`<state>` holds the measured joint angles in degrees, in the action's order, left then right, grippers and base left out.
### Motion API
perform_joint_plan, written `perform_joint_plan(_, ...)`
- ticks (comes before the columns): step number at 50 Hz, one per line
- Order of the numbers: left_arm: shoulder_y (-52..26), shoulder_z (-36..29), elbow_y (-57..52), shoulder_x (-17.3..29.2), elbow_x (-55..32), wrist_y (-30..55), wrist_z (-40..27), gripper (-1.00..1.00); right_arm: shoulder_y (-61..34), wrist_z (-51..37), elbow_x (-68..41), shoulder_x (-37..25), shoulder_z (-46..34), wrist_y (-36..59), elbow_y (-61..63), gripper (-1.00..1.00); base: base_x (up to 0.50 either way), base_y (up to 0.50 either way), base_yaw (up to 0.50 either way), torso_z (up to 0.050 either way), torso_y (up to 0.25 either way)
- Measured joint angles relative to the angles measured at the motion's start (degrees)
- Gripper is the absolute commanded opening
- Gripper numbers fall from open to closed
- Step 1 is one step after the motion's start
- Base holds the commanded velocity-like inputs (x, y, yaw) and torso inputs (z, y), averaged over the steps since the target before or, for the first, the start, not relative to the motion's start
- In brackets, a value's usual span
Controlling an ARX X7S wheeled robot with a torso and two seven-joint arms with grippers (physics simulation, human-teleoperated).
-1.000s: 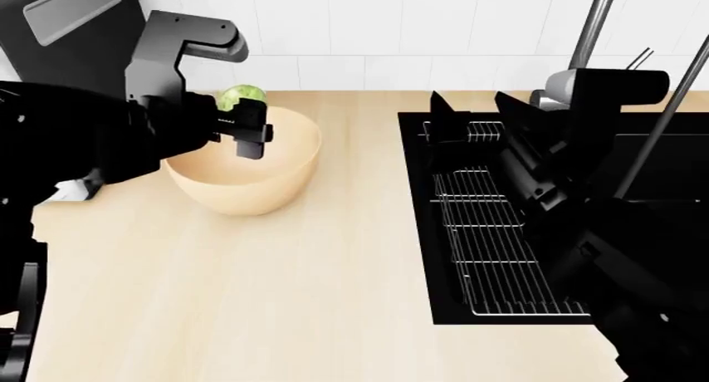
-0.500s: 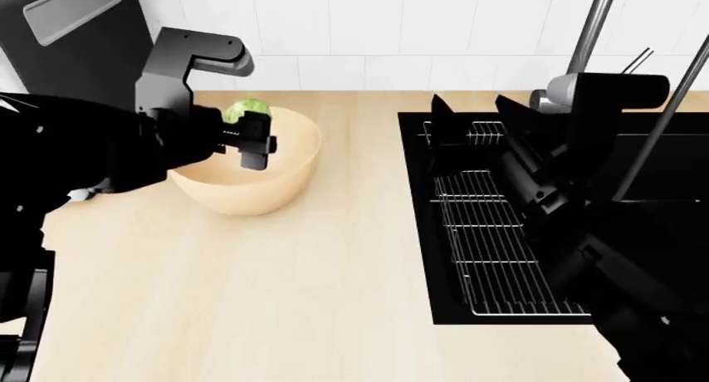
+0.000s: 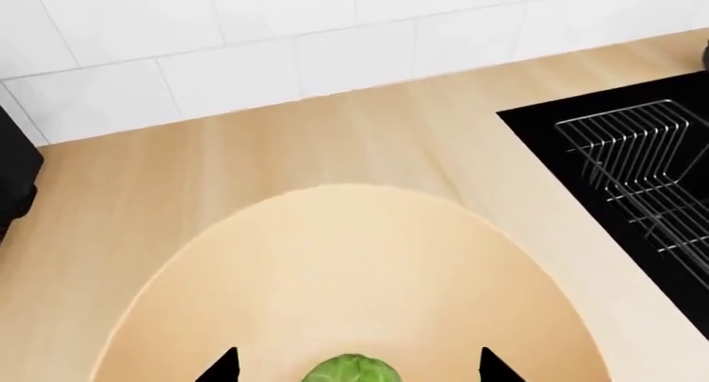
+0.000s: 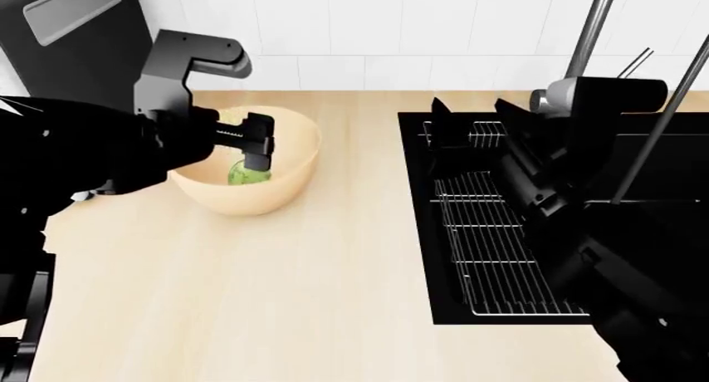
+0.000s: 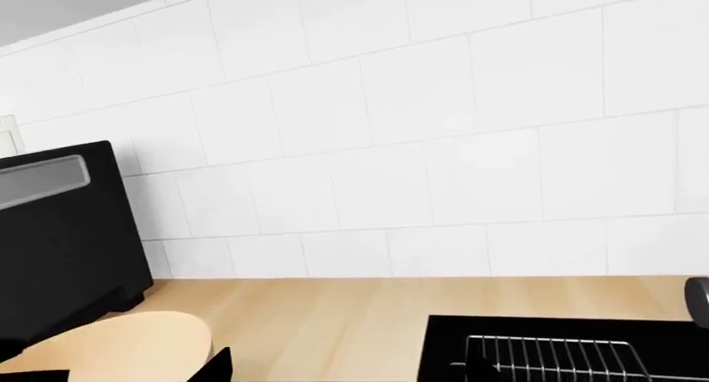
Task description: Pick the peachs and avocados from the sink and place them in one bowl. Place the brussel sprout in the other bowl. Then turn off the sink faucet.
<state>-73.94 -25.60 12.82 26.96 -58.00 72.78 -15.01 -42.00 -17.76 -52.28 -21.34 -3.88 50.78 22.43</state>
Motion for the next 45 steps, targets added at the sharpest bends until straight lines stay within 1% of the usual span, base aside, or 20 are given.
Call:
perform_joint_plan(19,0.0,-0.9,-1.3,0.6,1.0,-2.2,0.2,1.0,0.4,-0.1,-0.3,-0.3,-0.2,-0.6,-0.1,1.0,0.0,0.0,0.0,0.0,0.0)
perform_joint_plan(30,1.8,-1.6,-10.0,2.5,4.6,-10.2,0.7,1.0,-0.3,-0.7,-0.8,-0.5,-0.3,0.0,0.0,1.0,0.0,0.0,0.0,0.0,0.0)
perform_joint_plan(38,3.9,-1.5,-16.5,3.4,8.1,-15.7,-1.7,1.0,-0.7,-1.2,-1.2,-0.8,-0.4,0.4,0.4,1.0,0.0,0.0,0.0,0.0,0.0)
perform_joint_plan(45,6.7,-3.2,-21.1,3.8,13.0,-20.4,-4.9,1.0,-0.8,-1.3,-1.1,-0.9,-0.7,0.2,0.3,1.0,0.0,0.0,0.0,0.0,0.0)
